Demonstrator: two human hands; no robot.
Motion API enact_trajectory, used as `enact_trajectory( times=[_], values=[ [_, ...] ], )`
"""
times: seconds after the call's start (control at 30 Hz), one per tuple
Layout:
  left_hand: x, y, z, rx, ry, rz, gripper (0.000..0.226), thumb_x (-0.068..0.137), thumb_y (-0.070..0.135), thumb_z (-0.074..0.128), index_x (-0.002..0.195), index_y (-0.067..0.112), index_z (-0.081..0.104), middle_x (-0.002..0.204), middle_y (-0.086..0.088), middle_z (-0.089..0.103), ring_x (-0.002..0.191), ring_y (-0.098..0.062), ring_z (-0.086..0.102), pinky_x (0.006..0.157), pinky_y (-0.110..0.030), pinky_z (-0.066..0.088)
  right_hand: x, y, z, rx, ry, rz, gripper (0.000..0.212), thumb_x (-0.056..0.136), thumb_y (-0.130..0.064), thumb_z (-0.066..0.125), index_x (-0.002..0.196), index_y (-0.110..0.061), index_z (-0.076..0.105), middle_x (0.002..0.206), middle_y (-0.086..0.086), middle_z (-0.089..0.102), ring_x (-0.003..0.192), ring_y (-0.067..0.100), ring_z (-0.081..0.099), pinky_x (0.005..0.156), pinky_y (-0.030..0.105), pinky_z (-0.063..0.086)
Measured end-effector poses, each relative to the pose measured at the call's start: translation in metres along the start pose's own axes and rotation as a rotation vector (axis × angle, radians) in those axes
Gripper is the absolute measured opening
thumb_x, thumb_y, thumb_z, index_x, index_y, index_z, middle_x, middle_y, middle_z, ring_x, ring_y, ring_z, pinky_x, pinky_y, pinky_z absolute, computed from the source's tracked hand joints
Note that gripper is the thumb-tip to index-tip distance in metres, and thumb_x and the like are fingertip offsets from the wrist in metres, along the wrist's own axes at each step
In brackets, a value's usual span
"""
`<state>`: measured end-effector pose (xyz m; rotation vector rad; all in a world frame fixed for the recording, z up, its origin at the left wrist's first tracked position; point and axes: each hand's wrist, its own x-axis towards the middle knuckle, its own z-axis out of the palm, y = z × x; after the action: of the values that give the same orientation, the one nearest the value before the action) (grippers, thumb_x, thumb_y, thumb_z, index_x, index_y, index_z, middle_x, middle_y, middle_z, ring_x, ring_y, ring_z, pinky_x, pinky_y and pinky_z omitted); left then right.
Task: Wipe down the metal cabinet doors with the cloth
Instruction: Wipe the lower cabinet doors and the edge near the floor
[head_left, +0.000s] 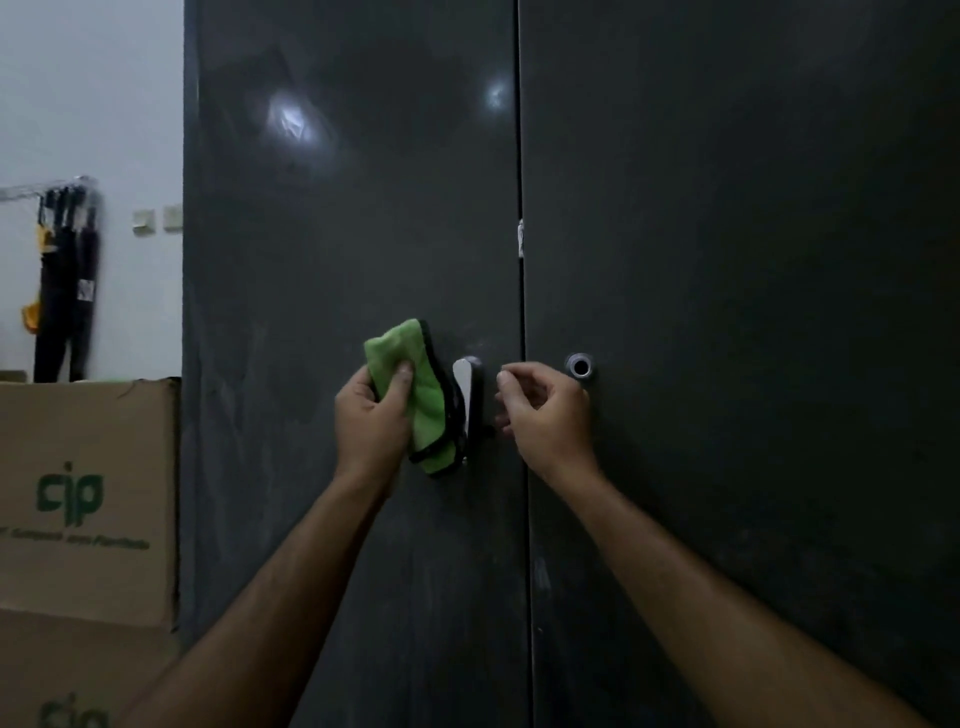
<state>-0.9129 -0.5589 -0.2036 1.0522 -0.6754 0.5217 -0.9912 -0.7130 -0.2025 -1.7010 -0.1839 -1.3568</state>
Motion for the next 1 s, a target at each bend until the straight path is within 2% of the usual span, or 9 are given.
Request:
enact_trajectory(
  times=[0.13, 0.2, 0.27, 0.37, 0.5, 0.57, 0.67, 0.77, 1.0],
  values=[
    [-0.008, 0.014, 0.004, -0.258, -0.110, -0.113, 0.013, 0.102, 0.012, 0.063, 0.113, 0.010, 0.071, 0.104, -0.011, 0.079, 0.094, -0.022, 0.077, 0.079, -0.037, 0.064, -0.004, -0.024, 0.012, -0.017, -0.170, -0.165, 0.049, 0.088, -0.042, 0.077, 0.133, -0.027, 0.064, 0.103, -0.009, 0.072, 0.090, 0.004, 0.070, 0.078, 0.025, 0.059],
    [-0.015, 0.024, 0.010, -0.421, -0.252, -0.267, 0.027, 0.102, 0.021, 0.062, 0.123, 0.006, 0.071, 0.117, -0.016, 0.077, 0.106, -0.026, 0.076, 0.081, -0.034, 0.064, -0.008, -0.035, 0.022, 0.005, -0.303, -0.209, 0.057, 0.091, -0.040, 0.074, 0.144, -0.032, 0.054, 0.125, -0.010, 0.067, 0.112, 0.000, 0.065, 0.094, 0.024, 0.056],
    [-0.017, 0.032, 0.013, -0.504, -0.370, -0.350, 0.035, 0.106, 0.029, 0.053, 0.124, 0.009, 0.075, 0.125, -0.015, 0.075, 0.114, -0.026, 0.073, 0.085, -0.032, 0.062, -0.006, -0.041, 0.021, -0.022, -0.312, -0.270, 0.053, 0.095, -0.028, 0.070, 0.145, -0.026, 0.055, 0.129, -0.001, 0.065, 0.118, 0.007, 0.063, 0.101, 0.029, 0.053],
    [-0.012, 0.037, 0.012, -0.275, -0.385, -0.237, 0.042, 0.105, 0.033, 0.042, 0.103, 0.023, 0.082, 0.105, -0.001, 0.079, 0.095, -0.016, 0.067, 0.075, -0.026, 0.053, 0.007, -0.043, 0.005, -0.206, -0.234, -0.344, 0.040, 0.094, -0.018, 0.067, 0.134, -0.019, 0.064, 0.114, 0.005, 0.066, 0.105, 0.014, 0.064, 0.094, 0.027, 0.053],
    [-0.010, 0.022, 0.000, 0.093, -0.286, -0.109, 0.032, 0.105, 0.013, 0.049, 0.114, 0.031, 0.074, 0.104, 0.005, 0.076, 0.088, -0.009, 0.060, 0.066, -0.016, 0.048, 0.027, -0.027, -0.016, -0.395, -0.120, -0.314, 0.027, 0.099, -0.016, 0.062, 0.125, -0.014, 0.066, 0.113, 0.000, 0.050, 0.093, 0.006, 0.056, 0.082, -0.002, 0.037],
    [-0.014, 0.009, -0.010, 0.202, -0.293, -0.118, 0.027, 0.105, 0.012, 0.054, 0.115, 0.031, 0.071, 0.113, 0.002, 0.073, 0.100, -0.011, 0.065, 0.069, -0.013, 0.050, 0.037, -0.015, -0.017, -0.559, -0.167, -0.378, 0.024, 0.101, -0.023, 0.060, 0.124, -0.016, 0.065, 0.118, 0.000, 0.046, 0.098, 0.012, 0.053, 0.087, 0.005, 0.041],
    [-0.023, -0.007, -0.012, 0.295, -0.366, -0.155, 0.025, 0.103, 0.017, 0.064, 0.125, 0.028, 0.064, 0.121, 0.000, 0.070, 0.111, -0.015, 0.067, 0.082, -0.024, 0.056, 0.058, -0.013, -0.005, -0.933, -0.099, -0.572, 0.023, 0.101, -0.035, 0.057, 0.115, -0.019, 0.067, 0.129, 0.008, 0.049, 0.109, 0.027, 0.047, 0.091, 0.041, 0.044],
    [-0.029, -0.014, -0.003, 0.417, -0.413, -0.028, 0.032, 0.101, 0.023, 0.068, 0.132, 0.022, 0.061, 0.117, 0.004, 0.069, 0.107, -0.012, 0.068, 0.086, -0.029, 0.061, 0.075, -0.020, 0.010, -1.064, -0.020, -0.655, 0.022, 0.103, -0.034, 0.055, 0.113, -0.019, 0.067, 0.134, 0.008, 0.049, 0.110, 0.029, 0.048, 0.089, 0.042, 0.043],
    [-0.034, -0.030, -0.018, 0.604, -0.304, 0.195, 0.031, 0.101, 0.021, 0.066, 0.131, 0.016, 0.065, 0.121, 0.001, 0.064, 0.110, -0.011, 0.061, 0.095, -0.035, 0.058, 0.016, 0.029, -0.019, -1.075, -0.082, -0.720, 0.016, 0.098, -0.025, 0.062, 0.101, -0.010, 0.067, 0.106, 0.013, 0.059, 0.087, 0.031, 0.054, 0.074, 0.046, 0.044]
  ],
)
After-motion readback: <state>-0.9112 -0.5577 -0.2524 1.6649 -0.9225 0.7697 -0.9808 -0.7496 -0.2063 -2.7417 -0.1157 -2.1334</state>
